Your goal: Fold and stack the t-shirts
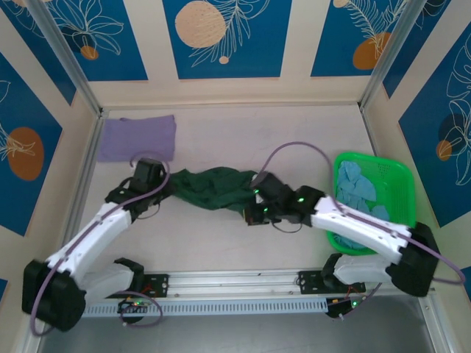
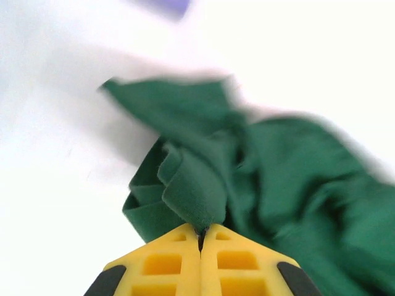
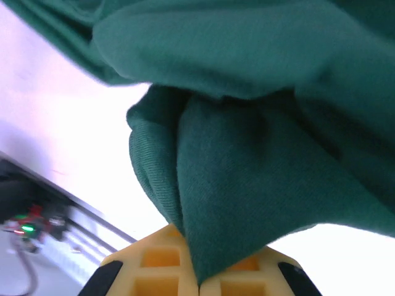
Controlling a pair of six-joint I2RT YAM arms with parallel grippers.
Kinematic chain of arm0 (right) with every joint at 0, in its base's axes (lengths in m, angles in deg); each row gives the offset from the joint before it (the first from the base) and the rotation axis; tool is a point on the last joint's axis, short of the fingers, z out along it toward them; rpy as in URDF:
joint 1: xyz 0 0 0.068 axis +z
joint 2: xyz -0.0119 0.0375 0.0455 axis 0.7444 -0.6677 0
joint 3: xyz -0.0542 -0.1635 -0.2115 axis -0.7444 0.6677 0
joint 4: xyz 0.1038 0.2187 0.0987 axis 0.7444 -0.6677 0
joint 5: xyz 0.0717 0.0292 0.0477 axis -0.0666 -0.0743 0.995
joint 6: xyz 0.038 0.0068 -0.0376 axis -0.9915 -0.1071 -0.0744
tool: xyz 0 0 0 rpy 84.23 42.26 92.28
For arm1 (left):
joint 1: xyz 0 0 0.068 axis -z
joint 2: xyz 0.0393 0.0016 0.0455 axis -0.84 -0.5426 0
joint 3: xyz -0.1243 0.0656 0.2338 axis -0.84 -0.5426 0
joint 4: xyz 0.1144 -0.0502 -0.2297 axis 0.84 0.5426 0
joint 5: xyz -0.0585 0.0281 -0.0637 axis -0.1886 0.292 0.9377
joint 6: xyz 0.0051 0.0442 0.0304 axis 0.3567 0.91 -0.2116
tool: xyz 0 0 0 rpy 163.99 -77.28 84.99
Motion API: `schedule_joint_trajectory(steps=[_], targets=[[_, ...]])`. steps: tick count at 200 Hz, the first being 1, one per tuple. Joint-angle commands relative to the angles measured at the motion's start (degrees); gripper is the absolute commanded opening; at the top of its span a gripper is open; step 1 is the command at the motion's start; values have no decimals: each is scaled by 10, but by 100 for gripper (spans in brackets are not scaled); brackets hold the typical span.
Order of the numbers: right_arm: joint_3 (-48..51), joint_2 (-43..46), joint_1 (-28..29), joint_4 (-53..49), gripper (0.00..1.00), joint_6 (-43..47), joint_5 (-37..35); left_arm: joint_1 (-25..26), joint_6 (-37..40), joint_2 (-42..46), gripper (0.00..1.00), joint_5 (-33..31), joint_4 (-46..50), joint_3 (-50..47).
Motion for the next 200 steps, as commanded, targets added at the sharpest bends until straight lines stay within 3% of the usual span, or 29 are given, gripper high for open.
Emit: schedule_joint_trajectory(steps=[1,26,88,124,151,200], targets=[[-40,67,-75,-38,0,28,89,-2,29,54,0,-33,73,105],[-85,116,-159,-59,0,40,165,-3,53,70,0,-31,120,209],[-139,141,-228,-128,1,58,135,-3,77,91,0,-47,159,294],[-131,218,-230,-83,0,72,177,-2,50,129,0,19,173,317],[-162,283,-230,-76,4,88,136,-2,46,167,0,21,183,362],[-240,290,-230,-92,2,112,102,-3,47,163,0,49,196,482]])
